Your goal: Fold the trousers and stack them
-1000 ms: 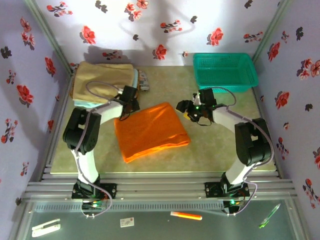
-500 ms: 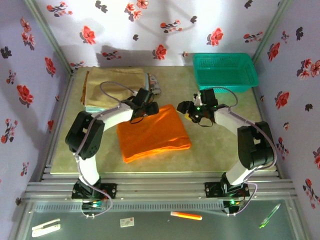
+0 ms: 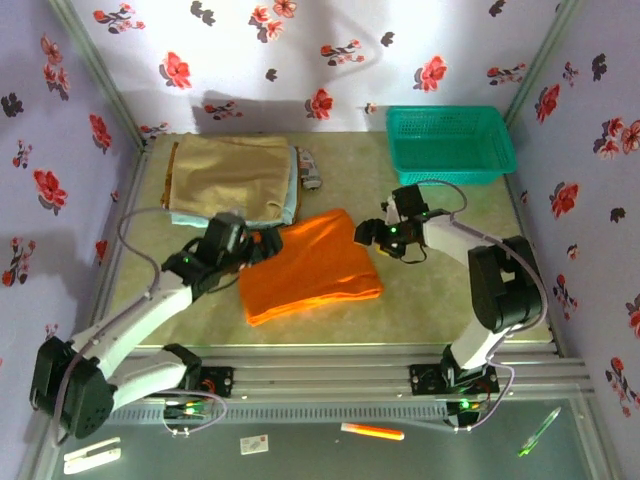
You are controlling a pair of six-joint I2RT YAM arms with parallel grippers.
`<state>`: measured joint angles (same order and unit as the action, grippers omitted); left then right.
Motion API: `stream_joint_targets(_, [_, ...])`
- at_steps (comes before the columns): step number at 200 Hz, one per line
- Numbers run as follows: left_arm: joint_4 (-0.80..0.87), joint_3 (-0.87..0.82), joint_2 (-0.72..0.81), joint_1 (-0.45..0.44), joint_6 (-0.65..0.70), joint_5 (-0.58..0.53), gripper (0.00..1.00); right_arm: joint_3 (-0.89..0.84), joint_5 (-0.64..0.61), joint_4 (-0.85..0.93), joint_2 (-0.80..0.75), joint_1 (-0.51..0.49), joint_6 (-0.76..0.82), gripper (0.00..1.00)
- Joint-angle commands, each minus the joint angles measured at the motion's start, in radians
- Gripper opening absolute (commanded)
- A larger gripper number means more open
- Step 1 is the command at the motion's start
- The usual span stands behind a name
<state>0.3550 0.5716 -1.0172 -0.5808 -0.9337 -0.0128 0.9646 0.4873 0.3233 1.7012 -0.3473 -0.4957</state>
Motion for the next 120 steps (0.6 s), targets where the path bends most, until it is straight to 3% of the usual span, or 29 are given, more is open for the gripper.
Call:
stream_joint_targets(1, [-0.093, -0.140, 0.101, 0.023, -0.103, 0.106, 0.99, -0.007, -0.023, 0.051, 0.045, -0.048, 0.074, 0.74])
stream_joint_targets(38, [-0.242, -0.248, 0.128, 0.125, -0.069, 0.236, 0.98, -0.023, -0.063, 0.059, 0.077, -0.109, 0.076, 0.72])
stream_joint_targets(75, [-0.444, -0.302, 0.035, 0.265, -0.033, 0.395, 0.92, -0.037, -0.079, 0.079, 0.036, -0.110, 0.071, 0.71])
stream_joint_targets(120, [-0.532, -0.295, -0.119, 0.286, 0.010, 0.450, 0.77, -0.008, -0.155, 0.125, 0.040, -0.077, 0.106, 0.71])
